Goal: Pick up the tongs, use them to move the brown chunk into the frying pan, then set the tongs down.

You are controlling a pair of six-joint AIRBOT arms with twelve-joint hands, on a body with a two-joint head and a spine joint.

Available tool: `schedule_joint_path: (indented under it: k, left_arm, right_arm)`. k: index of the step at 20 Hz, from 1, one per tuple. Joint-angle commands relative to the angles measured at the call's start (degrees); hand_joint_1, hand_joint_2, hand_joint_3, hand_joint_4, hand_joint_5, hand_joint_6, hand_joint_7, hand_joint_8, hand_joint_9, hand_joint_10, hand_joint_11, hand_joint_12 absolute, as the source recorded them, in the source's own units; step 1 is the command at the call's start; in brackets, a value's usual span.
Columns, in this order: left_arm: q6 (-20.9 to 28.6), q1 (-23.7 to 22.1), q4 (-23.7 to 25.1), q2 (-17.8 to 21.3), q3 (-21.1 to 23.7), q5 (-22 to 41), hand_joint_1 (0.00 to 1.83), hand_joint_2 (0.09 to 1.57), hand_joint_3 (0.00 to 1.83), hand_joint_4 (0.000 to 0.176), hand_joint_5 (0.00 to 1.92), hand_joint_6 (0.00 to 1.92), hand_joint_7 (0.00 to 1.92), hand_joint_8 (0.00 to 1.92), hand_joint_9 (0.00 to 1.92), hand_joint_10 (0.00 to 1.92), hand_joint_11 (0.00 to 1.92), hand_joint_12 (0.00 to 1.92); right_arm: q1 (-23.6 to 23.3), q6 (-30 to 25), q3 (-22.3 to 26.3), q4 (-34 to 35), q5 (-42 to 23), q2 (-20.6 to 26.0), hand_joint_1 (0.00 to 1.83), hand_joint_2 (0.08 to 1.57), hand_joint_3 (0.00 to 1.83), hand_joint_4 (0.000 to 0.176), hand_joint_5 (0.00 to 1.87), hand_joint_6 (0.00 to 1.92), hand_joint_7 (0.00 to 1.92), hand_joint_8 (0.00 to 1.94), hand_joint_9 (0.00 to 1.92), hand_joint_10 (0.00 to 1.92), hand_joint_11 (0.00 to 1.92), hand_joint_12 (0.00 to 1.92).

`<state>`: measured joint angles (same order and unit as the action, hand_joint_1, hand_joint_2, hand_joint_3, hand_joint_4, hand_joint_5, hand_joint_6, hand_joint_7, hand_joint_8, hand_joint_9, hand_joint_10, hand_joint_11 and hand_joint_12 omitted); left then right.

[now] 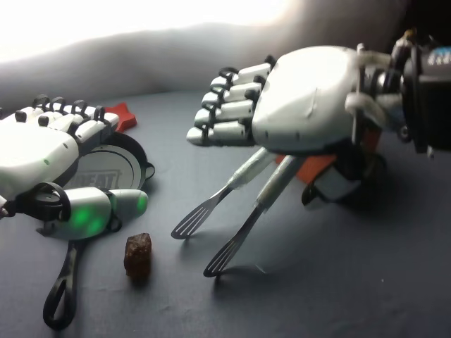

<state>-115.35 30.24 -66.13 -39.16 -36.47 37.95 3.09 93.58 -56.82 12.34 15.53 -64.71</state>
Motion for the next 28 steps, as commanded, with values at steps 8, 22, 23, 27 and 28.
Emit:
schedule_joint_path:
  k: [8,22,23,27,28]
  left_arm:
    - [-0.99,-1.39,2.65,0.81,-0.80,4.42,0.00,1.19,0.00,0.000,0.00,0.00,0.01,0.00,0.02,0.00,0.00,0.14]
    - [-1.16,-3.25,1.57,1.09,-1.16,4.79,0.00,1.21,0.00,0.000,0.03,0.01,0.05,0.00,0.05,0.00,0.00,0.21]
    - [-1.16,-3.30,1.56,1.12,-1.15,4.79,0.00,1.21,0.00,0.000,0.03,0.00,0.05,0.00,0.05,0.00,0.00,0.20]
    - [-1.16,-3.30,1.54,1.19,-1.07,4.77,0.00,1.20,0.00,0.000,0.02,0.00,0.05,0.00,0.06,0.00,0.00,0.23]
    - [-1.17,-3.30,1.54,1.20,-0.99,4.78,0.00,1.20,0.00,0.000,0.02,0.00,0.05,0.00,0.06,0.00,0.00,0.23]
  right_arm:
    - [-2.16,-34.38,-4.70,-34.00,5.41,-6.71,0.98,0.88,0.00,0.000,0.00,0.00,0.00,0.00,0.00,0.00,0.00,0.00]
    - [2.30,-49.29,-7.73,-55.52,8.92,-14.05,1.03,0.89,0.00,0.000,0.00,0.00,0.00,0.00,0.00,0.00,0.00,0.00]
    - [2.75,-49.33,-7.85,-55.51,9.22,-14.19,1.02,0.88,0.00,0.000,0.00,0.00,0.00,0.00,0.00,0.00,0.00,0.00]
    - [4.21,-49.26,-8.30,-55.49,9.42,-14.38,1.08,0.86,0.00,0.000,0.00,0.00,0.00,0.00,0.00,0.00,0.00,0.00]
    - [4.48,-48.65,-8.73,-55.48,9.29,-14.61,1.08,0.86,0.00,0.000,0.00,0.00,0.00,0.00,0.00,0.00,0.00,0.00]
